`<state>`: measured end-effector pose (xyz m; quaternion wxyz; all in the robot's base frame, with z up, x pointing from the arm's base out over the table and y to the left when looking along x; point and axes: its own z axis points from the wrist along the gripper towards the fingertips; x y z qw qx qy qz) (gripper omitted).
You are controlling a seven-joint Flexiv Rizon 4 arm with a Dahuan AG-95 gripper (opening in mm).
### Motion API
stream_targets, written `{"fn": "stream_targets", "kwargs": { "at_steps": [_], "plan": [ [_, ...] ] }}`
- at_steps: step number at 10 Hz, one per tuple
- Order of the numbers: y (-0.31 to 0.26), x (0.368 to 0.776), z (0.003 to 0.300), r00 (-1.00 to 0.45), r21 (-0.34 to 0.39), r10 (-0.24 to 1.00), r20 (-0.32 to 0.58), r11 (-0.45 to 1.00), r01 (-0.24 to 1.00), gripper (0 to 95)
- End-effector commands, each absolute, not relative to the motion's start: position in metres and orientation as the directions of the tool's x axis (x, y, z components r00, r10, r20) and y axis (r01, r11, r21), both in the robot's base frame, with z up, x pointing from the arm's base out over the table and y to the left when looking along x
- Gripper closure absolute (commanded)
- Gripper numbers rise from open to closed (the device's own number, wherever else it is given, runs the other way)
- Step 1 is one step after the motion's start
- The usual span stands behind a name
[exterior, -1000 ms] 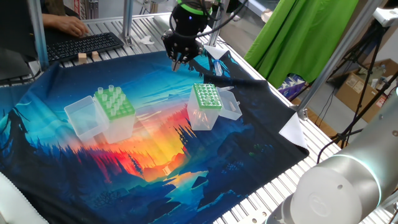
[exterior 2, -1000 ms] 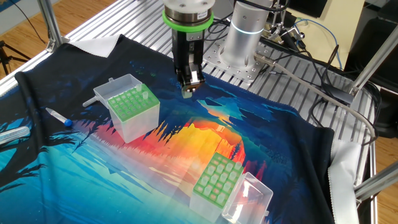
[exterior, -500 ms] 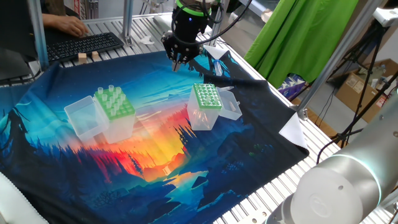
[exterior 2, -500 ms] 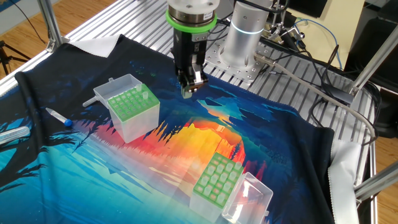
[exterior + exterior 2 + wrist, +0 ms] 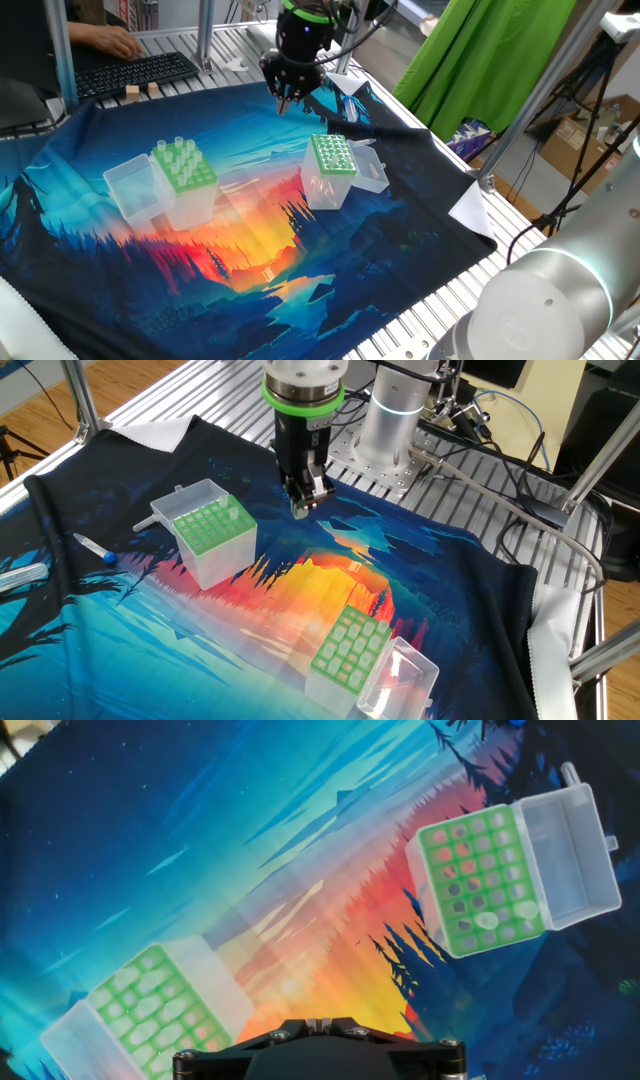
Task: Transfer all large pipette tips from one holder to another
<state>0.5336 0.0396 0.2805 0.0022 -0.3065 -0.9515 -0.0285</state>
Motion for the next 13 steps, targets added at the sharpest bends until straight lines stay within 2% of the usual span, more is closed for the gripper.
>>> {"fn": "stream_targets", "kwargs": {
  "at_steps": [1, 3, 13],
  "plan": [
    [0.039, 0.532, 0.280, -0.814, 0.073, 0.580, 0.001, 0.812, 0.579, 95.0],
    [0.040, 0.532, 0.280, -0.805, 0.077, 0.593, 0.001, 0.802, 0.592, 95.0],
    [0.140, 0.574, 0.258, -0.710, 0.080, 0.704, 0.025, 0.706, 0.703, 95.0]
  ]
}}
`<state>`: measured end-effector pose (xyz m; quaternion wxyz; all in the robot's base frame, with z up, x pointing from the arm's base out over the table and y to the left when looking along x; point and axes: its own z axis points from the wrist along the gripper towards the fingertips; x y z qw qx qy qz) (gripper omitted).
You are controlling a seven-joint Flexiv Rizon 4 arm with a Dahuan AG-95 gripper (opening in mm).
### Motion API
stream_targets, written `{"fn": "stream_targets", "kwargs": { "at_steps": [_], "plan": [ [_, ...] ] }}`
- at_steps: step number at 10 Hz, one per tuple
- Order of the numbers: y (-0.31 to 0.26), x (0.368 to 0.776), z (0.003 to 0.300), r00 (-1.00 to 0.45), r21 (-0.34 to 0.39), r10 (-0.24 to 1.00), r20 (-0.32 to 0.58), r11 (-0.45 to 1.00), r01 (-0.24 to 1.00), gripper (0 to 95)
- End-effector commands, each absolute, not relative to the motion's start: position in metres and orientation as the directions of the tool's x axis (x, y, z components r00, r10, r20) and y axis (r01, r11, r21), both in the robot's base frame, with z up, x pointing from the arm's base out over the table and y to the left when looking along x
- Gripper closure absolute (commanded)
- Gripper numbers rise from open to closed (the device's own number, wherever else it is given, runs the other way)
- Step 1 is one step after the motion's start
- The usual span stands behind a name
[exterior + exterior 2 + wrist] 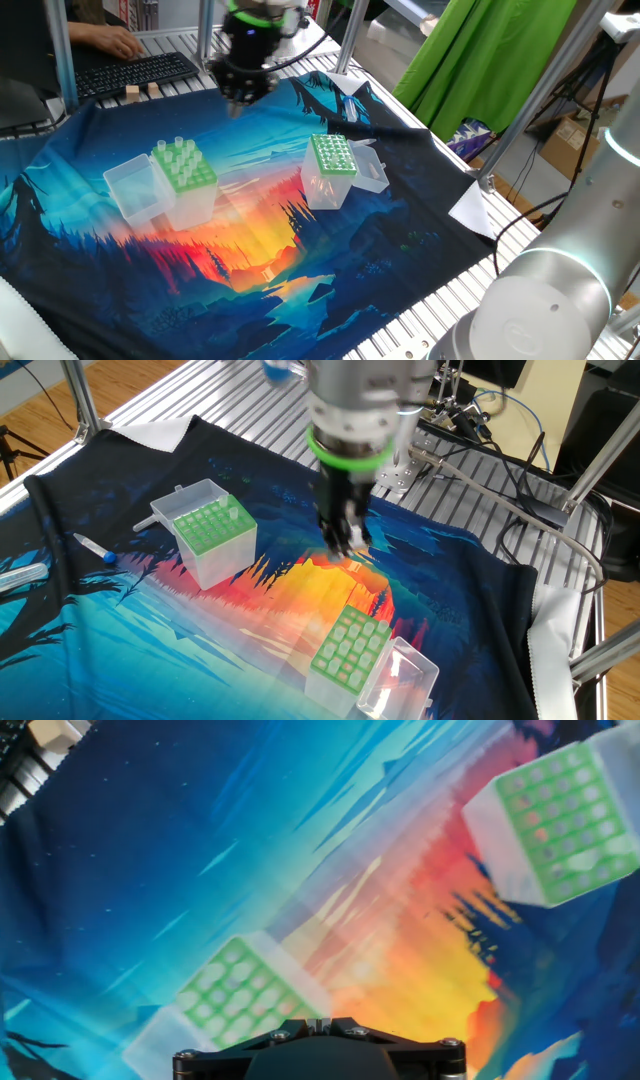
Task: Transfer all large pipette tips from one holder to another
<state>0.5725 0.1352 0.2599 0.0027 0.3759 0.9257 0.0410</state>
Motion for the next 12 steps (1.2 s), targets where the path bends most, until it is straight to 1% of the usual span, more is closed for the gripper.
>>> {"fn": "stream_targets", "kwargs": {
  "at_steps": [1, 4, 8, 12],
  "plan": [
    [0.147, 0.577, 0.255, -0.700, 0.080, 0.713, 0.023, 0.697, 0.713, 95.0],
    [0.151, 0.586, 0.246, -0.690, 0.085, 0.723, 0.027, 0.686, 0.722, 95.0],
    [0.151, 0.586, 0.242, -0.706, 0.084, 0.708, 0.019, 0.702, 0.707, 95.0],
    [0.151, 0.586, 0.242, -0.754, 0.083, 0.657, 0.009, 0.751, 0.655, 95.0]
  ]
}}
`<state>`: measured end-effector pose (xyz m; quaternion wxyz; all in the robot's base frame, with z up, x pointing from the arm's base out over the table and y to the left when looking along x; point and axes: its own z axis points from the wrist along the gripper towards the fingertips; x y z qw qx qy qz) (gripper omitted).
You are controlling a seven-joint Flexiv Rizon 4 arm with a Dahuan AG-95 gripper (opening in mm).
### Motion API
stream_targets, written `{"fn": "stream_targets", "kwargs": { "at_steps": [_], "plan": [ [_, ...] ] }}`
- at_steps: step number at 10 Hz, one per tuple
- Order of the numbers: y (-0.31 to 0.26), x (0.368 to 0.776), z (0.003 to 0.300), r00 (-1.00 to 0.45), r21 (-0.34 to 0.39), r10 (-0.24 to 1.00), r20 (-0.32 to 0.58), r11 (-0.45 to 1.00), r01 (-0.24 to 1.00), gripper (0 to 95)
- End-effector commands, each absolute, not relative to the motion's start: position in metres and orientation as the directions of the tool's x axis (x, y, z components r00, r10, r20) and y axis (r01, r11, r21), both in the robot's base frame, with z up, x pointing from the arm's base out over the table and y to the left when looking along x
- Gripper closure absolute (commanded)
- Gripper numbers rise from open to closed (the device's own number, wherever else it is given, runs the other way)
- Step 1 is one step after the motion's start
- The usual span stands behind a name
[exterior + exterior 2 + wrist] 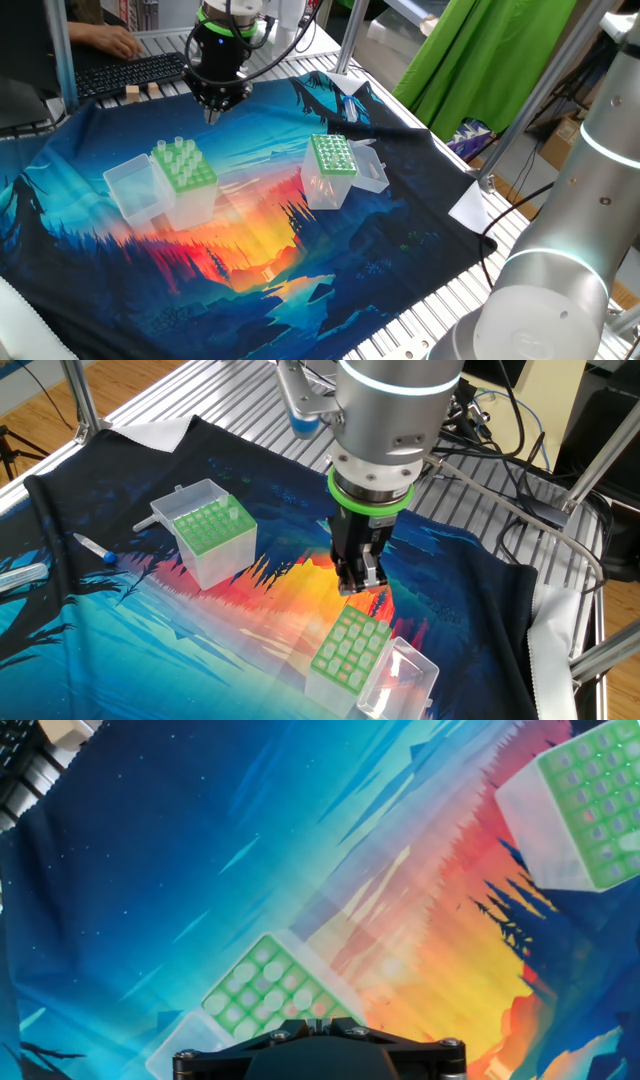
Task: Transfer all large pipette tips from one holder to another
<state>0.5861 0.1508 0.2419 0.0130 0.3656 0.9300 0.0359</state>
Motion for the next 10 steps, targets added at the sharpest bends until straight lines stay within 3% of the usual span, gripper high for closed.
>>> {"fn": "stream_targets", "kwargs": {
  "at_steps": [1, 10],
  "plan": [
    [0.1508, 0.5865, 0.2422, -0.763, 0.087, 0.647, 0.016, 0.759, 0.645, 95.0],
    [0.1508, 0.5865, 0.2422, -0.890, 0.129, 0.456, 0.010, 0.882, 0.453, 95.0]
  ]
}}
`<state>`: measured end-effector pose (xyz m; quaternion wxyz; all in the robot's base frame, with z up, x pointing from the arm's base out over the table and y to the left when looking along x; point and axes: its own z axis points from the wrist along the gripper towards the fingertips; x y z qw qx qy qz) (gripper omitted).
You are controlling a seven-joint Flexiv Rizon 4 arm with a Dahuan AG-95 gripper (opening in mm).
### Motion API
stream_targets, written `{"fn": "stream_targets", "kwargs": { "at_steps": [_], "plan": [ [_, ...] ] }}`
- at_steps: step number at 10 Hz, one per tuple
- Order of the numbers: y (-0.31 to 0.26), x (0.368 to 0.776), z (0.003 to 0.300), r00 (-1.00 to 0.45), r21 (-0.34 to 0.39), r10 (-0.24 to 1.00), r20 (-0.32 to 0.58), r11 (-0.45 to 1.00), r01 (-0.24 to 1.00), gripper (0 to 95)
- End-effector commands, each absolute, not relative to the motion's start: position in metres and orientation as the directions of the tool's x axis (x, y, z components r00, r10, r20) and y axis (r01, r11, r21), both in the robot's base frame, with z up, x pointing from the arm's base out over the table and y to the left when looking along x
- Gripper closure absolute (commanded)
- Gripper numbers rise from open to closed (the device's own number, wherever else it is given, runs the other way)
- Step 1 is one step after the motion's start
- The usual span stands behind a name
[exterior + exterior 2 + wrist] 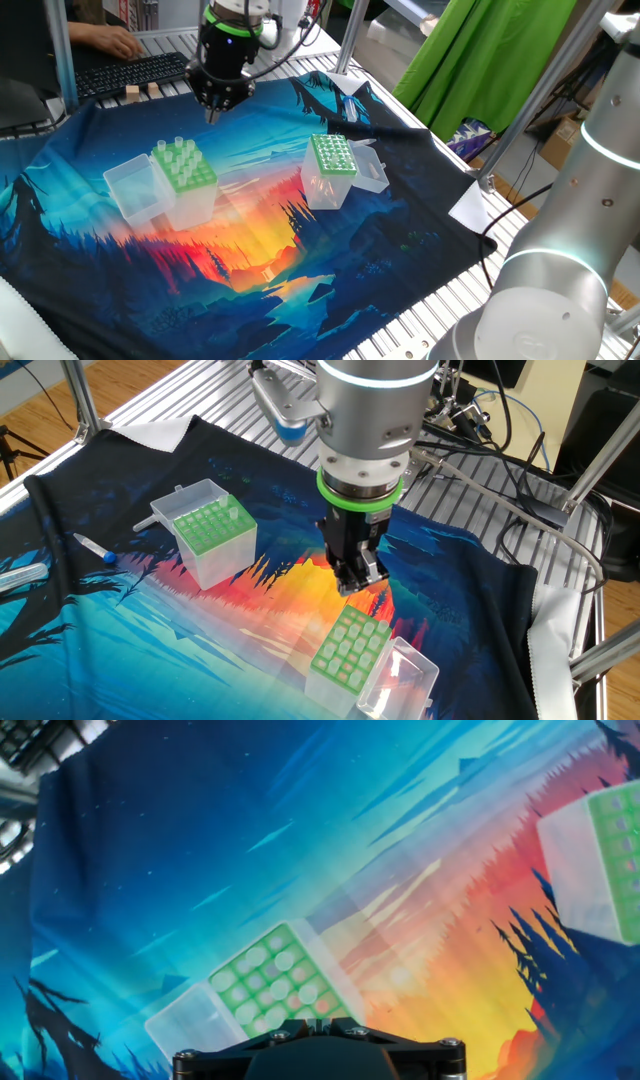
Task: Transfer all large pipette tips from one holder to another
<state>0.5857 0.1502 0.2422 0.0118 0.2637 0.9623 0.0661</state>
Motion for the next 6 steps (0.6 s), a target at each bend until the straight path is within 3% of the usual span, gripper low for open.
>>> {"fn": "stream_targets", "kwargs": {
  "at_steps": [1, 6],
  "plan": [
    [0.151, 0.586, 0.242, -0.873, 0.127, 0.488, 0.014, 0.865, 0.486, 95.0],
    [0.177, 0.601, 0.237, -0.829, 0.122, 0.559, 0.024, 0.822, 0.557, 95.0]
  ]
}}
